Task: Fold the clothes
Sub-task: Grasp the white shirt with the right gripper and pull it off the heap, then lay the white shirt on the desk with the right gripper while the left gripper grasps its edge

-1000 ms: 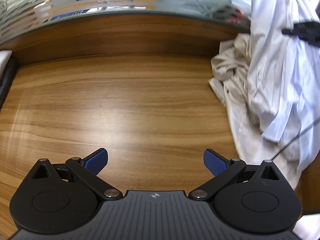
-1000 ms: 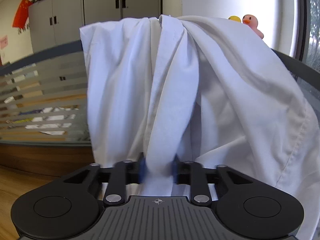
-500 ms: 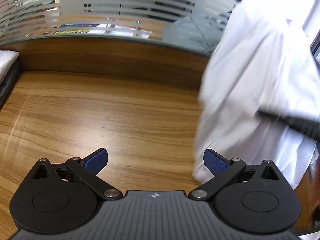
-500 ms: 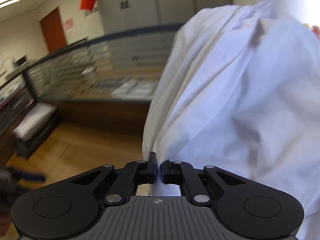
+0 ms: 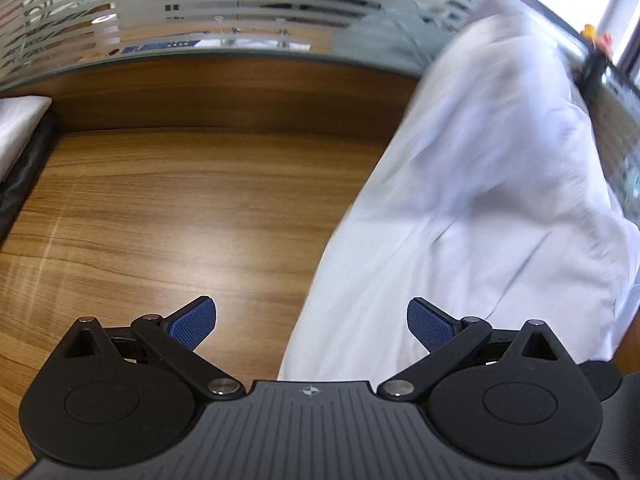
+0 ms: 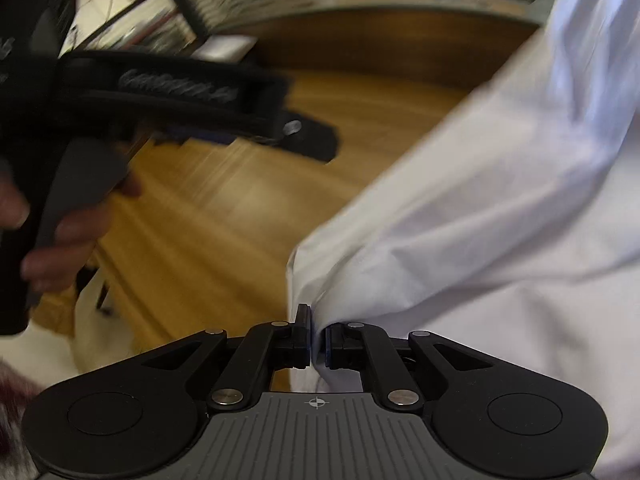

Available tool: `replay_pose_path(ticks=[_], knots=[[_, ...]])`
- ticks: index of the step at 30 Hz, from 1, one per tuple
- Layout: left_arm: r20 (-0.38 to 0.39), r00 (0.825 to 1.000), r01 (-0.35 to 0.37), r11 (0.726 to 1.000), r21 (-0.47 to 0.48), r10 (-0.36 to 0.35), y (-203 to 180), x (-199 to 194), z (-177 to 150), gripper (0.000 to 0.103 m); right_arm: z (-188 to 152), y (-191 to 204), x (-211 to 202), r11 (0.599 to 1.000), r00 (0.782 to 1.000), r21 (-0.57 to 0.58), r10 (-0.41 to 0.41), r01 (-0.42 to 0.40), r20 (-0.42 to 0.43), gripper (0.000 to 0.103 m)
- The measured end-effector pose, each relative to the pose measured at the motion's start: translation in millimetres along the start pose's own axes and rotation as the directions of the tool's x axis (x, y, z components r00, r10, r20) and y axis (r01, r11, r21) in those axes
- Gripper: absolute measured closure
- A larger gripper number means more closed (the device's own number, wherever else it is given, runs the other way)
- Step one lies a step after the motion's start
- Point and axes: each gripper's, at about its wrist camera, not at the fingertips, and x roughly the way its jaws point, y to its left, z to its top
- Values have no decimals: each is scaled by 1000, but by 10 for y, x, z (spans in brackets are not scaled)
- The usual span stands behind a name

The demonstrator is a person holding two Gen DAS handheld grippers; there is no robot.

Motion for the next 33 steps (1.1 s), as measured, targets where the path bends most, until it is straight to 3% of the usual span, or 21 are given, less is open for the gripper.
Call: replay_pose_path(ticks=[2, 4, 8, 12, 19, 24, 28, 33], knots=[[-10, 1000, -9, 1000, 22, 9, 15, 37, -45, 1, -21, 55, 18, 1000, 1000, -10, -6, 6, -4, 82], [-23, 1000, -11, 999, 39, 12, -19, 94, -93, 1, -14, 61, 25, 1000, 1000, 8, -4, 4, -5, 81], [-23, 1000, 5, 998, 60, -4, -112, 170, -108, 1, -126, -70, -148, 999, 999, 32, -40, 40, 2, 51], [-32, 999, 36, 996, 81, -33, -253, 281, -117, 1, -224, -274, -330, 995, 996, 62, -85, 83, 19, 39], [-78, 987, 148, 982, 120, -139, -486, 458, -76, 1, -242, -468, -465, 993, 996, 82, -88, 85, 31, 37], [-99, 981, 177, 974, 142, -164, -644, 594, -22, 1, -279, -567, -726, 991, 990, 21, -135, 134, 44, 37], [-137, 979, 172, 972, 162, -150, -748, 796, -25, 1, -290, -776, -835, 966, 963, 43, -259, 256, 78, 35], [-164, 979, 150, 972, 180, -121, -866, 1004, -26, 4, -199, -997, -740, 902, 894, 11, -429, 432, 128, 22]])
